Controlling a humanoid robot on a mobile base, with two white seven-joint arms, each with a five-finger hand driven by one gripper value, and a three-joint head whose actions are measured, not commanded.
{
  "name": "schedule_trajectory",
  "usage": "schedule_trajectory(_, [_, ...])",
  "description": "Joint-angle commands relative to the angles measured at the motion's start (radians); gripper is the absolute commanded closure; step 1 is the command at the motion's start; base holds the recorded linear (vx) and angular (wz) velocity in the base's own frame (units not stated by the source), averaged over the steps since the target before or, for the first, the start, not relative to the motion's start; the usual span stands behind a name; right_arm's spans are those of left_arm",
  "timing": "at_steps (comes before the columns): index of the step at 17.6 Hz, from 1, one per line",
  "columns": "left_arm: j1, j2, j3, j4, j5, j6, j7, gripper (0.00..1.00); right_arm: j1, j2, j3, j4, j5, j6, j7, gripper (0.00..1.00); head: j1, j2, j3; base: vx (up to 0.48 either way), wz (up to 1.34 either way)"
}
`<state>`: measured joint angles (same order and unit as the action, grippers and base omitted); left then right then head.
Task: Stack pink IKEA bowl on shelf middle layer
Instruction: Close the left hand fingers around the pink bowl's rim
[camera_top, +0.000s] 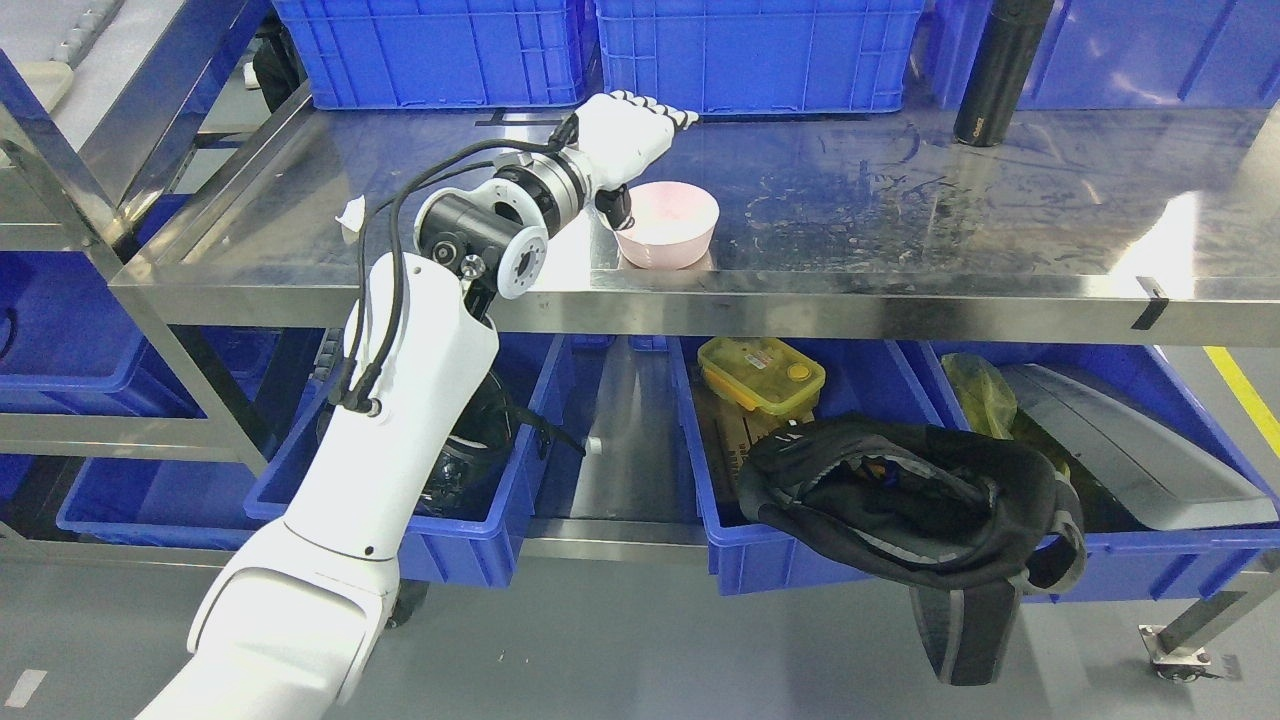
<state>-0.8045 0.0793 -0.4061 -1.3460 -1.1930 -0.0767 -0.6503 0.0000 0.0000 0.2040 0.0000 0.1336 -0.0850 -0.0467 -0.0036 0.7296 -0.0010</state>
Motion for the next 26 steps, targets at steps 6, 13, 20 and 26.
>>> schedule_trajectory(6, [0.004, -0.062, -0.088, 0.085, -0.05, 0.107, -0.002, 0.01, 0.015, -0.017, 0.0, -0.017, 0.0, 0.001, 0.001, 0.0, 0.0, 0.0, 0.0, 0.0, 0.0])
schedule_trajectory(13, [-0.006, -0.062, -0.089, 0.097, -0.05, 0.117, 0.003, 0.01, 0.015, -0.017, 0.0, -0.017, 0.0, 0.001, 0.001, 0.0, 0.0, 0.0, 0.0, 0.0, 0.0])
schedule_trajectory(20, [0.01, -0.062, -0.06, 0.16, -0.06, 0.113, 0.006, 0.0, 0.015, -0.017, 0.0, -0.017, 0.0, 0.001, 0.001, 0.0, 0.0, 0.0, 0.0, 0.0, 0.0])
schedule_trajectory(26, [-0.033, -0.062, -0.048, 0.257, -0.059, 0.113, 0.009, 0.05, 0.015, -0.017, 0.0, -0.017, 0.0, 0.001, 0.001, 0.0, 0.0, 0.0, 0.0, 0.0, 0.0])
